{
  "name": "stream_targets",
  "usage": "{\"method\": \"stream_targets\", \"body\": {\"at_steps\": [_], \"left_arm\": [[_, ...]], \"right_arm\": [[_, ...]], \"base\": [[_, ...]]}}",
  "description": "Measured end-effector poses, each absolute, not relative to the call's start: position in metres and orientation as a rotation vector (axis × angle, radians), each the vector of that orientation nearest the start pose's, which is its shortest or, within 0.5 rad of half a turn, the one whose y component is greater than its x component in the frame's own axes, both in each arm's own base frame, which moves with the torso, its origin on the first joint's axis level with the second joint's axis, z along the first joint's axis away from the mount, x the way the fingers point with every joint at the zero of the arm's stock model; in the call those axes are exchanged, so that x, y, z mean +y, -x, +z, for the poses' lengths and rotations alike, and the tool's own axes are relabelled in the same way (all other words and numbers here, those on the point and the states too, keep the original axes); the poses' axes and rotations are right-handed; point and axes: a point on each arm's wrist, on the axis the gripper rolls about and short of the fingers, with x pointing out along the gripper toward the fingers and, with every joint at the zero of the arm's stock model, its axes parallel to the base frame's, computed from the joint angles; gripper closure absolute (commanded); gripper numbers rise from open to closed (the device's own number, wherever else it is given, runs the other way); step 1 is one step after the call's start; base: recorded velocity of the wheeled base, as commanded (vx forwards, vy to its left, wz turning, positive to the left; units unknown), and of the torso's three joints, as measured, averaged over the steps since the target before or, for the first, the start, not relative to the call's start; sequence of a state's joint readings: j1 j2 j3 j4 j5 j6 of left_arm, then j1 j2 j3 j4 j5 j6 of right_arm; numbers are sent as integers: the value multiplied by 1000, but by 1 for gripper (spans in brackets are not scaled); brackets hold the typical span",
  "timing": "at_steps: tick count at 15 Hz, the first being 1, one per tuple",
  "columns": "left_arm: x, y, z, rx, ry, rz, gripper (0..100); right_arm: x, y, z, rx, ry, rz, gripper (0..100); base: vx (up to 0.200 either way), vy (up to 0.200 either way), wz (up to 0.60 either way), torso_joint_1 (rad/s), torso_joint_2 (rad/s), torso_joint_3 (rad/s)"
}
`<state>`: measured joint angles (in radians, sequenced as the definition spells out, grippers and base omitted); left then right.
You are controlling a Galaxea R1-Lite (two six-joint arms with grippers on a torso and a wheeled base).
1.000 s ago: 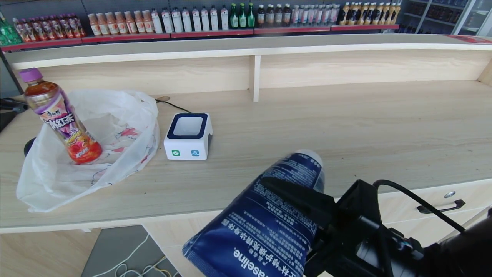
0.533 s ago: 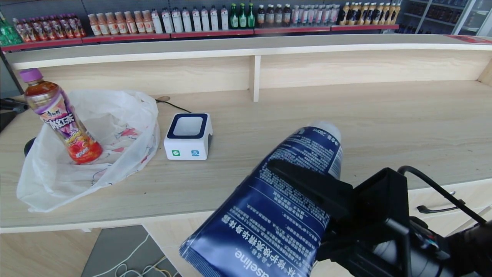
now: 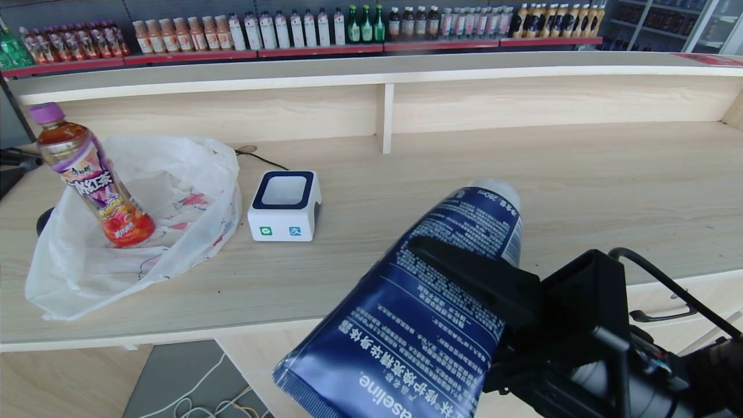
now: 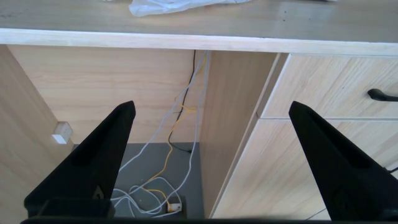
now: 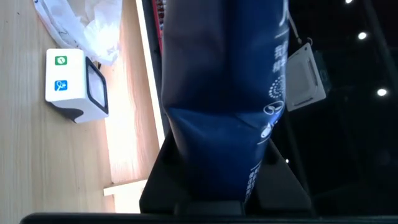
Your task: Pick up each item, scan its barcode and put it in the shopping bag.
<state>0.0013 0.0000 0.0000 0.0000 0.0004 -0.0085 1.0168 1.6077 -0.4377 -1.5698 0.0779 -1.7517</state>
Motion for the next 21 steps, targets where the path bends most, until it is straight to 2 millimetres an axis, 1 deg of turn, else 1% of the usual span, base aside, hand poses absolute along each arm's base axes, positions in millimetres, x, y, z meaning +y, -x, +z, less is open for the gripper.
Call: {"method": "stream_targets", "body": {"at_steps": [9, 14, 17, 18, 21], "left_arm": [[0, 23, 75, 0, 9, 1, 0], [0, 23, 75, 0, 8, 1, 0], [0, 23, 75, 0, 8, 1, 0], [0, 23, 75, 0, 8, 1, 0], [0, 23, 75, 0, 8, 2, 0]], "right_arm": [[208, -126, 209, -1170, 1353, 441, 100], [208, -125, 201, -1078, 1236, 540, 100], [207, -126, 195, -1001, 1132, 611, 100], [207, -127, 194, -959, 1073, 639, 100], [208, -134, 188, -737, 718, 768, 100]], "base": [[0, 0, 0, 0, 0, 0], [0, 0, 0, 0, 0, 0], [0, 0, 0, 0, 0, 0], [0, 0, 0, 0, 0, 0], [0, 0, 0, 0, 0, 0]]}}
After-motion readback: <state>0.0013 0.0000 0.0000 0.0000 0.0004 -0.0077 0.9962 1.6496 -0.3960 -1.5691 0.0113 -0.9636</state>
